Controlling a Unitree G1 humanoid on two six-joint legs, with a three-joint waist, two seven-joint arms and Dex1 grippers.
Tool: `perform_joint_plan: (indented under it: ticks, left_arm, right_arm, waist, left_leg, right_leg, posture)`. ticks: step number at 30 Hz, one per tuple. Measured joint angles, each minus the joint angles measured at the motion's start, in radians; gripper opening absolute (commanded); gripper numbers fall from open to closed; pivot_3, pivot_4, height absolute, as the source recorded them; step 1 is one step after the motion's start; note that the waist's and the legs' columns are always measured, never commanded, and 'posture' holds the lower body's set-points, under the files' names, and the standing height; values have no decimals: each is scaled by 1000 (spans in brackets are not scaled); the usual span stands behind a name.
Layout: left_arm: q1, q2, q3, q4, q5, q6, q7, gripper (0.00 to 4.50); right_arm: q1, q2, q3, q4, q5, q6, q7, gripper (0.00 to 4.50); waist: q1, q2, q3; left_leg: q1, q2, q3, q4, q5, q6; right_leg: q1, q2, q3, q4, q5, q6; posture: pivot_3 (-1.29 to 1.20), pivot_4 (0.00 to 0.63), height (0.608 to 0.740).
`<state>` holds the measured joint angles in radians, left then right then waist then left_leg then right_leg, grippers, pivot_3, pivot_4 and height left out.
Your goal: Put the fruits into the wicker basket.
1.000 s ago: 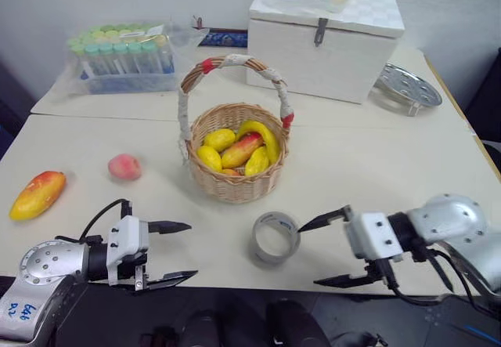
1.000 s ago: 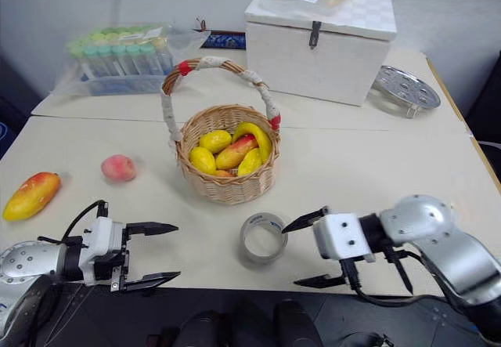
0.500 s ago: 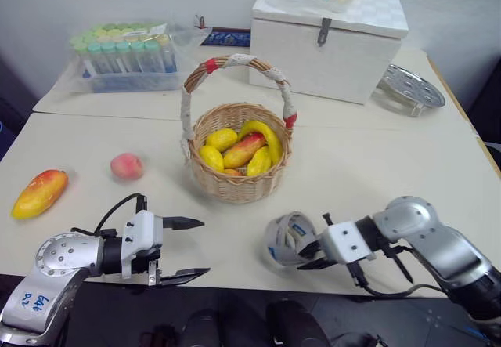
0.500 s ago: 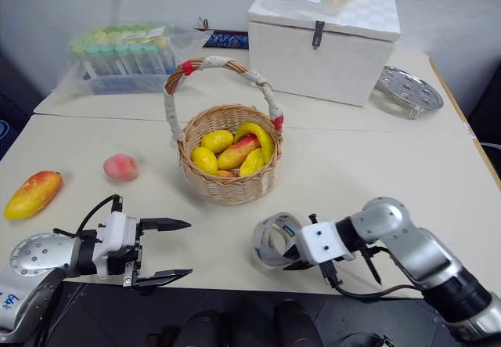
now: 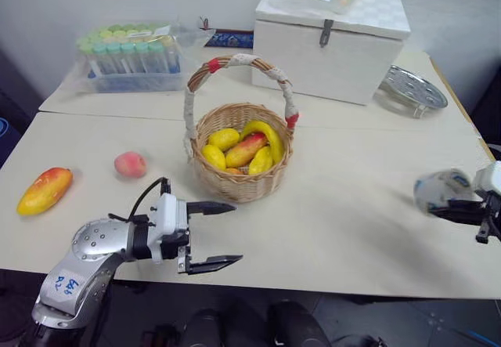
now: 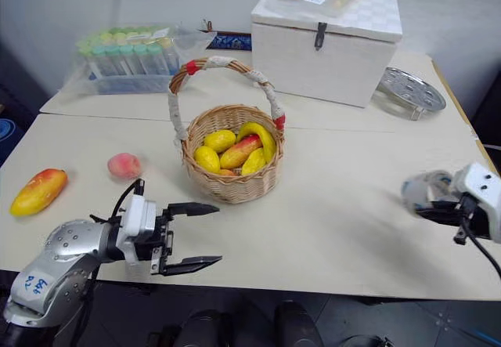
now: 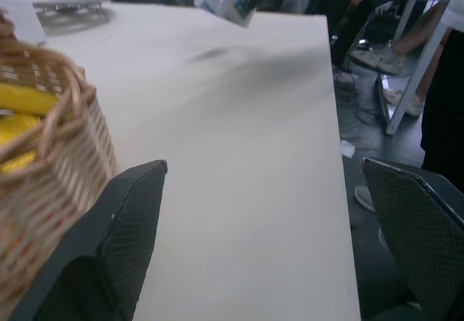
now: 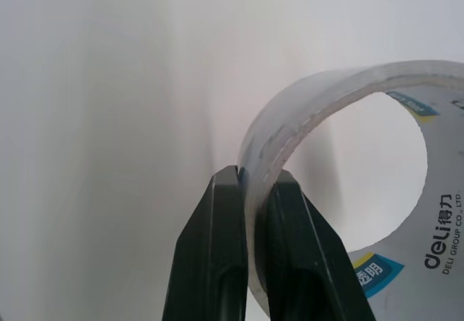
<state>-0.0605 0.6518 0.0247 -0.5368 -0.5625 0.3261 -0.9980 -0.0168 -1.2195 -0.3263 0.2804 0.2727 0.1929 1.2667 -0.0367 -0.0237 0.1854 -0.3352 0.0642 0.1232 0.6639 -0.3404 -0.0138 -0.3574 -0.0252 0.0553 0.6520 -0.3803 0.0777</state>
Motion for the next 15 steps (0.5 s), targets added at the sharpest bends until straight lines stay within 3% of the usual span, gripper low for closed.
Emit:
perform_joint_plan:
  ticks: [3,6,9,15]
  left_arm:
    - [-24,-22,-16,2,-2,-11,-2,4500]
    - [-44,-24,-32,9,-1,-12,-10,4500]
    - [-43,-22,-31,39,0,-18,-9,4500]
    - [-7,-10,-2,47,1,-22,-5,4500]
  right_arm:
    - [-163,19,125,263,-115,-139,-8,18]
    - [-275,33,196,420,-187,-232,-18,900]
    - [-270,33,203,483,-202,-306,-11,1914]
    - [-162,11,45,422,-85,-410,49,4002]
  waist:
    - [-16,3,1]
    - [-25,3,2]
    - [-22,5,2]
    - [-20,5,2]
  left_leg:
    - [0,0,3,0,1,-1]
    - [1,1,3,0,1,-1]
    - [1,1,3,1,2,-1]
    - [0,0,3,0,2,0]
  right_leg:
    - [-2,0,3,1,0,0]
    - [-2,1,3,2,0,0]
    - [-2,1,3,2,0,0]
    - [-2,0,3,2,0,1]
  posture:
    - [0,150,740]
    - [0,150,740]
    - [0,150,740]
    - [0,150,740]
